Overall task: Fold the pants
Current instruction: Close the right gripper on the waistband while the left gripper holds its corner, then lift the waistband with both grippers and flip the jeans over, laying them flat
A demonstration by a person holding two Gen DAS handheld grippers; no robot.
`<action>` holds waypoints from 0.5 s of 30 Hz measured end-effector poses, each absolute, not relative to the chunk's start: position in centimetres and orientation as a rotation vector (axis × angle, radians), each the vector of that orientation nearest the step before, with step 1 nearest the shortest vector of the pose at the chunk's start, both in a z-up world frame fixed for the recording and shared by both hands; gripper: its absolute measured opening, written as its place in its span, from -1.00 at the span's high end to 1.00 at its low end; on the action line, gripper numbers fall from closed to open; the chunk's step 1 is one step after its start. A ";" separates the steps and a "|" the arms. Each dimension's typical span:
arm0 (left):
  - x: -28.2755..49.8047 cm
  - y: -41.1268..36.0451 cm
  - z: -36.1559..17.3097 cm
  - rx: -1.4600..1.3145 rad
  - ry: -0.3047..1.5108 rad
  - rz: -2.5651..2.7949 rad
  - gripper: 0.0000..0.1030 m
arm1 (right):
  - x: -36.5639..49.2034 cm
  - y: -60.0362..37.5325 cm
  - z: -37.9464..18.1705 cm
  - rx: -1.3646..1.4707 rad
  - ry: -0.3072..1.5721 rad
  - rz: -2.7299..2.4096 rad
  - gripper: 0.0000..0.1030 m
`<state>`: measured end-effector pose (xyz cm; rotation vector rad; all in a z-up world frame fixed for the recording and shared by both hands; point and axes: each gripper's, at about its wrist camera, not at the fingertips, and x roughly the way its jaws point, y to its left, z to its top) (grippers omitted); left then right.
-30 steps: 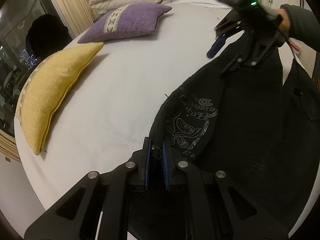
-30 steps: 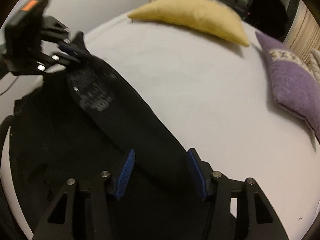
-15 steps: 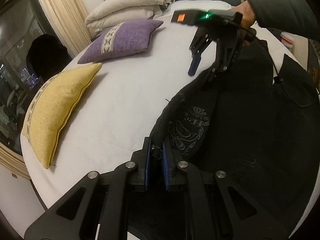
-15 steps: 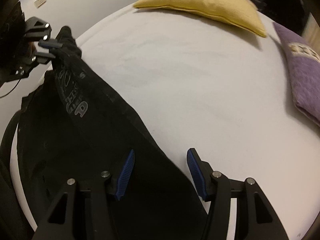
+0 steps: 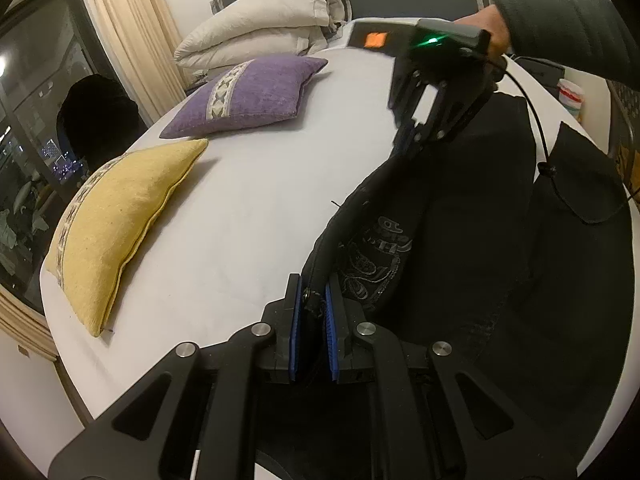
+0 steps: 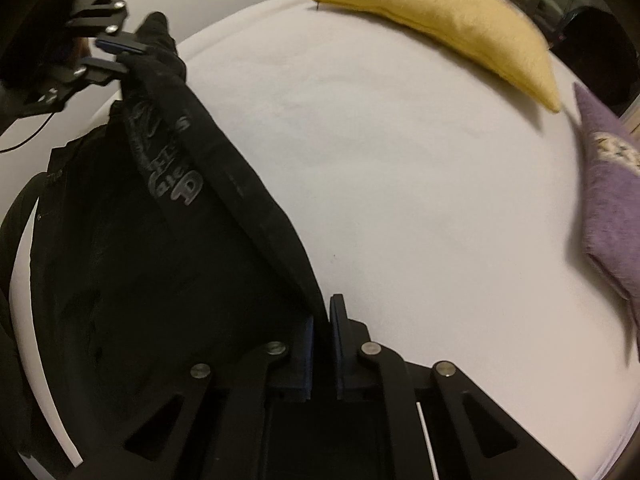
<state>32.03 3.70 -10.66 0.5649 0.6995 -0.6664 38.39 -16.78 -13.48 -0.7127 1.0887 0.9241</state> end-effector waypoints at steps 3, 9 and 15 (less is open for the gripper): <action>31.2 3.7 -10.0 0.545 0.690 -0.667 0.82 | 36.7 -16.9 -12.3 -0.701 1.037 0.870 0.92; 28.4 3.6 -8.1 0.543 0.669 -0.687 0.82 | 33.1 -18.1 -11.2 -0.581 0.983 0.808 0.93; 24.2 3.4 -6.7 0.541 0.659 -0.734 0.82 | 26.7 -20.8 -10.7 -0.219 0.959 0.707 0.93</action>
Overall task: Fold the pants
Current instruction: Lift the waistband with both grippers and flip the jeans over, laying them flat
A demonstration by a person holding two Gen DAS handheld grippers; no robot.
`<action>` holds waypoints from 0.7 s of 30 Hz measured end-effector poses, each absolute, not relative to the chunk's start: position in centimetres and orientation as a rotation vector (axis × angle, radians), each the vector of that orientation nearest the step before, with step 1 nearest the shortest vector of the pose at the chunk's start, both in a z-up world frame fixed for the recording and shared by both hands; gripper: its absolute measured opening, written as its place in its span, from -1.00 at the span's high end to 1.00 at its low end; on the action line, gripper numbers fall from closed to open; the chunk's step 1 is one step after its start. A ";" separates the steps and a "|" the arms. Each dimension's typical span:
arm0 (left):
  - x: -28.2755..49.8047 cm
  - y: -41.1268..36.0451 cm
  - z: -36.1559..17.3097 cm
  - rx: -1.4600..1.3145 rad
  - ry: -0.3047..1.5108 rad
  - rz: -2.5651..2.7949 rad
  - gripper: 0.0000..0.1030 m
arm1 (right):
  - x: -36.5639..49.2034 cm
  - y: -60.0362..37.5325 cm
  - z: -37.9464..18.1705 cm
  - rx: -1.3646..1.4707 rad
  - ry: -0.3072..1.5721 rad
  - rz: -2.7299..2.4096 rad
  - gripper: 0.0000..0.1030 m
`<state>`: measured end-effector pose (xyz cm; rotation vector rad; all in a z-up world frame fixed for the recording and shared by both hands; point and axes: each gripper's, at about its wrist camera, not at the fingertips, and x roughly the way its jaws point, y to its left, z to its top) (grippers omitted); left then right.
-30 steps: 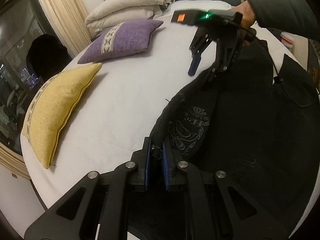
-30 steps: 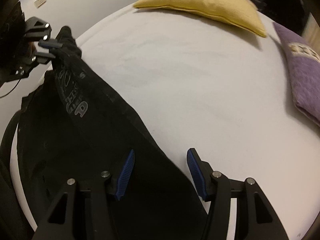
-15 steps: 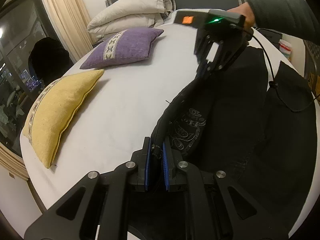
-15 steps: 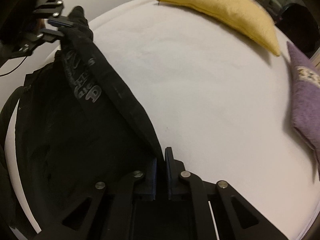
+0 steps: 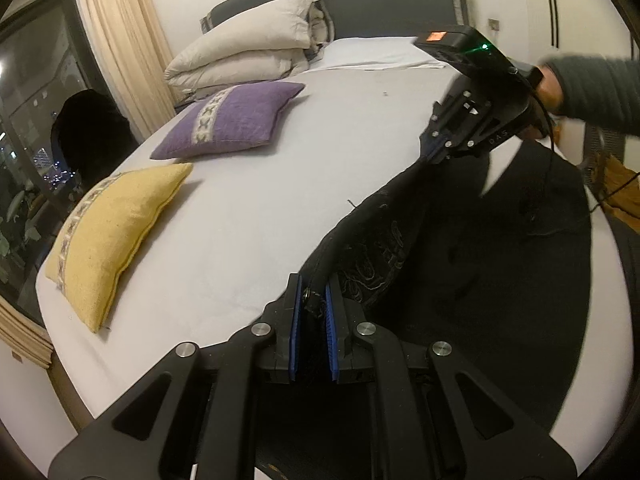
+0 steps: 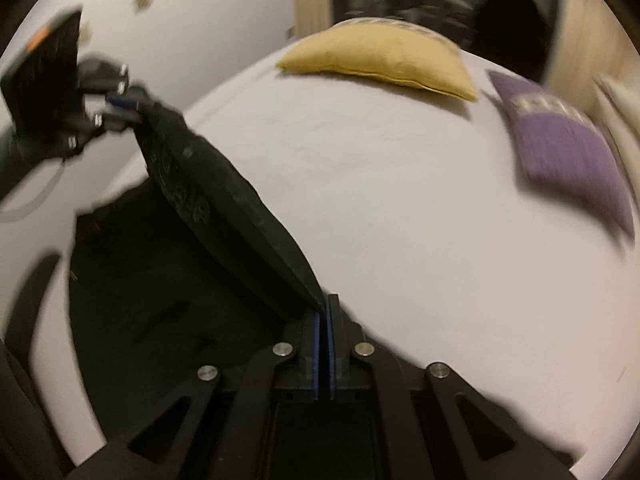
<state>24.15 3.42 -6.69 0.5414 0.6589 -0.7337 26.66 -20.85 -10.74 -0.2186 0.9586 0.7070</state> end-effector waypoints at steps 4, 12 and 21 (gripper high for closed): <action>20.5 3.3 -7.2 0.524 0.683 -0.779 0.82 | 22.6 -22.3 -12.8 0.064 0.961 0.632 0.93; 12.7 3.0 -10.2 0.504 0.771 -0.837 0.82 | 15.8 -22.9 -15.7 0.285 0.949 0.566 0.93; 7.1 3.2 -10.0 0.460 0.771 -0.845 0.82 | 11.7 -21.8 -13.0 0.147 0.958 0.545 0.93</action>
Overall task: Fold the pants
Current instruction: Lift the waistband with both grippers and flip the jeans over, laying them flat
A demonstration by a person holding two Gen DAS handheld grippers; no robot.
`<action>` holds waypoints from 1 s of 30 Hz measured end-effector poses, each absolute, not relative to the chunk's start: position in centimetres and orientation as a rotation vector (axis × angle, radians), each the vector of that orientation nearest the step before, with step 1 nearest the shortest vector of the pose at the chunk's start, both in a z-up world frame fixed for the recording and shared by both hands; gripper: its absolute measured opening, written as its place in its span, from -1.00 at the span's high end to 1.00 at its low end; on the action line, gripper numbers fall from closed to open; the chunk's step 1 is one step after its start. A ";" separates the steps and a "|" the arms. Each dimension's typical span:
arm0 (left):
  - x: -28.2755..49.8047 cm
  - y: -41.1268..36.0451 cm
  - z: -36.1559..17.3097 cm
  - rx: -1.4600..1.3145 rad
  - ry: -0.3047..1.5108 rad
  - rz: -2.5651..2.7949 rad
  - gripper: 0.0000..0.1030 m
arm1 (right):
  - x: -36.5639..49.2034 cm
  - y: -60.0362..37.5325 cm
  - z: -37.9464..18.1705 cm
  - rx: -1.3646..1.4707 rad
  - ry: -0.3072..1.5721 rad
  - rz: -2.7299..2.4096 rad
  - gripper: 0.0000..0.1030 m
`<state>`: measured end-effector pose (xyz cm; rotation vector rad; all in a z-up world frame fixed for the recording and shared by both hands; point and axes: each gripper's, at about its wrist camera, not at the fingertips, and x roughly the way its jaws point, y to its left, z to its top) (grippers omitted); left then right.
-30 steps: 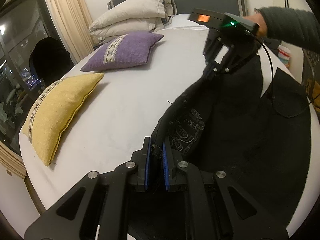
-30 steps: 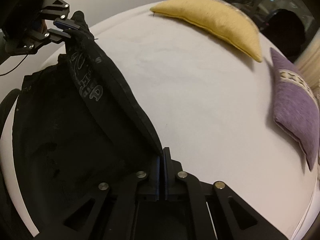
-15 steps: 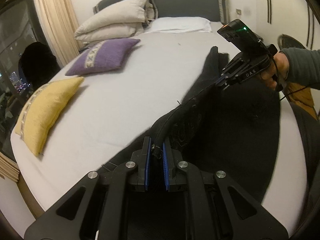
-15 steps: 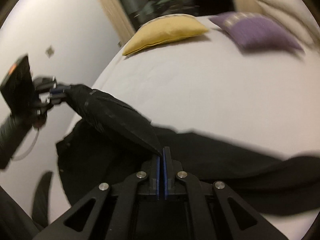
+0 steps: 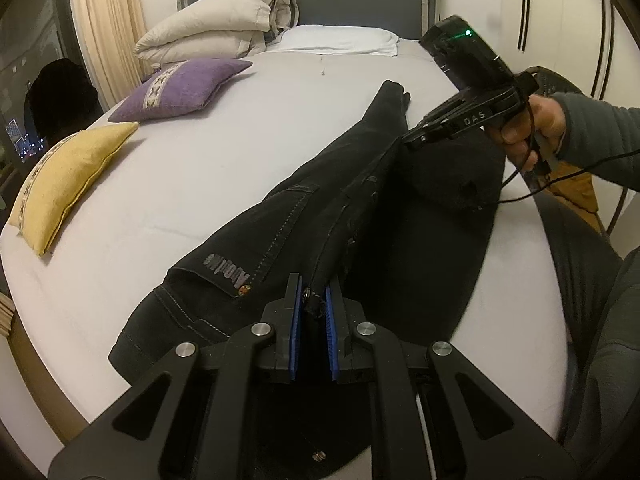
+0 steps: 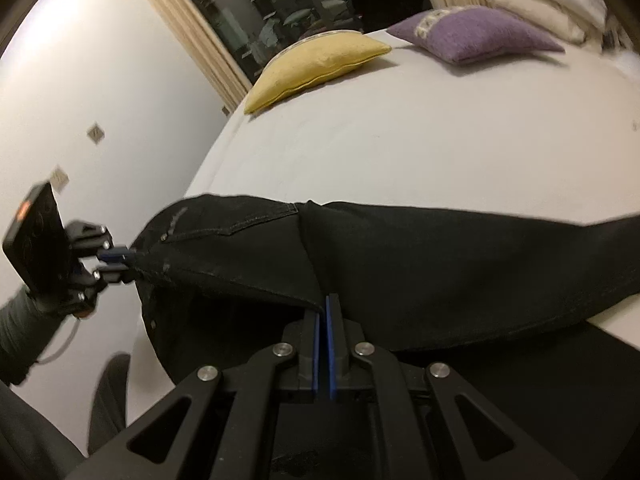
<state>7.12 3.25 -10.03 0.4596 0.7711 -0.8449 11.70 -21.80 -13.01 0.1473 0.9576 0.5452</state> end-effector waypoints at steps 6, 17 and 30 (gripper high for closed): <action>5.8 4.4 -9.1 0.451 0.774 -0.869 0.82 | 9.4 -19.3 -9.0 -0.060 0.991 0.486 0.93; 3.7 6.9 -14.2 0.482 0.877 -0.851 0.82 | 6.3 -15.3 -15.3 -0.133 1.140 0.470 0.93; 1.9 8.2 -16.1 0.569 0.885 -0.856 0.82 | 4.3 -13.2 -17.1 -0.199 1.152 0.464 0.93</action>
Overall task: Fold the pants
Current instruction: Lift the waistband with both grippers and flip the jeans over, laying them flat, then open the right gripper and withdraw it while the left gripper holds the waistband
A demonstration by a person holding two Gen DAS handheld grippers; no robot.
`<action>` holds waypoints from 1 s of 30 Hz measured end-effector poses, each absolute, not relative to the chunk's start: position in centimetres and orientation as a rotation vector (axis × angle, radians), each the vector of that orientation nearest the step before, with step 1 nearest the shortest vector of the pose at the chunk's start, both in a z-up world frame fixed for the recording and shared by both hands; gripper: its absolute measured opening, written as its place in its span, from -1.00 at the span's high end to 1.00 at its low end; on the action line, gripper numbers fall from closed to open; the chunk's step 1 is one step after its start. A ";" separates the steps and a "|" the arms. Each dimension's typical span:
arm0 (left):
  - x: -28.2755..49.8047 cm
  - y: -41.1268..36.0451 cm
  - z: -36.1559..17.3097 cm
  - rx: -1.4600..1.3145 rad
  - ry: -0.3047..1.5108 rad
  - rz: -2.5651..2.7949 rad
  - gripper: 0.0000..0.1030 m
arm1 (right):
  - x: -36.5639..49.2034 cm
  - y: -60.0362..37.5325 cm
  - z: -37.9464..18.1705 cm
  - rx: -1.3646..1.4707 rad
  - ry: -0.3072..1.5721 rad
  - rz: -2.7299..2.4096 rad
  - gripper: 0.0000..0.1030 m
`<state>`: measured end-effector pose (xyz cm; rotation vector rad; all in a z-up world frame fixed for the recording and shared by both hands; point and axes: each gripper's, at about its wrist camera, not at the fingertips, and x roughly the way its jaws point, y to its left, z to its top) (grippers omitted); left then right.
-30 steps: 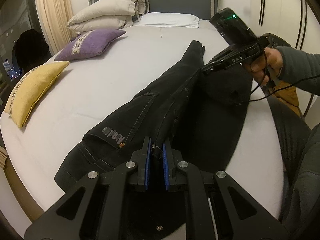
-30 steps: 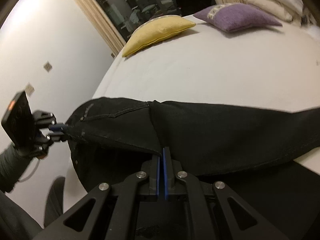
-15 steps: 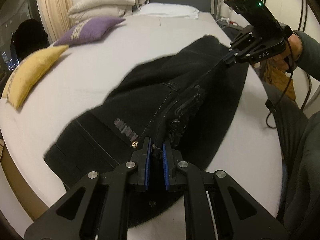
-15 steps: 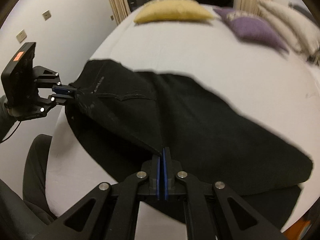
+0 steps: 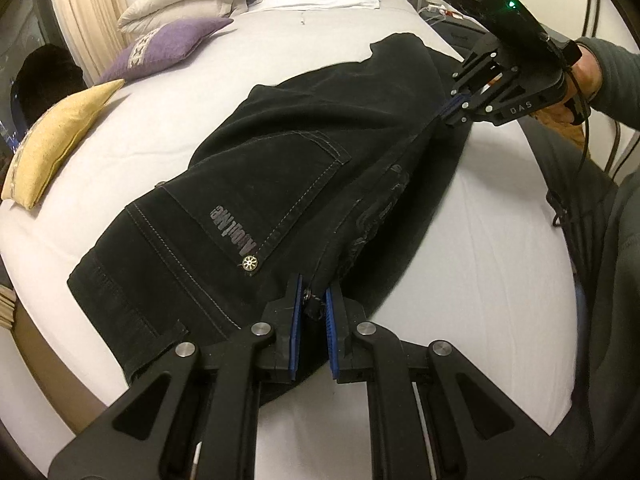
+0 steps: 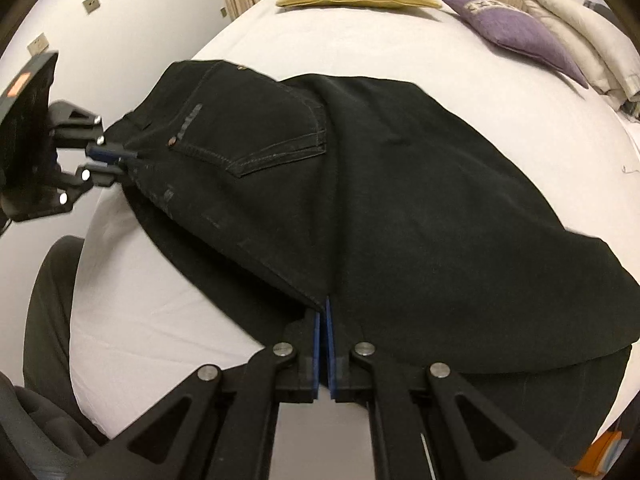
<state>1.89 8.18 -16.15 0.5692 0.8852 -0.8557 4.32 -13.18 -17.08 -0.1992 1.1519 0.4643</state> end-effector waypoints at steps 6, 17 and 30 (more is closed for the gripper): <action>1.3 8.4 -18.2 0.653 0.890 -0.817 0.81 | 3.6 -10.9 -18.9 -0.240 1.163 0.438 0.92; 2.1 9.5 -20.0 0.687 0.912 -0.781 0.76 | 3.5 -9.7 -20.2 -0.237 1.160 0.457 0.91; 0.9 14.4 -18.5 0.454 1.014 -0.687 0.68 | 1.6 -11.1 -18.2 -0.122 1.118 0.527 0.28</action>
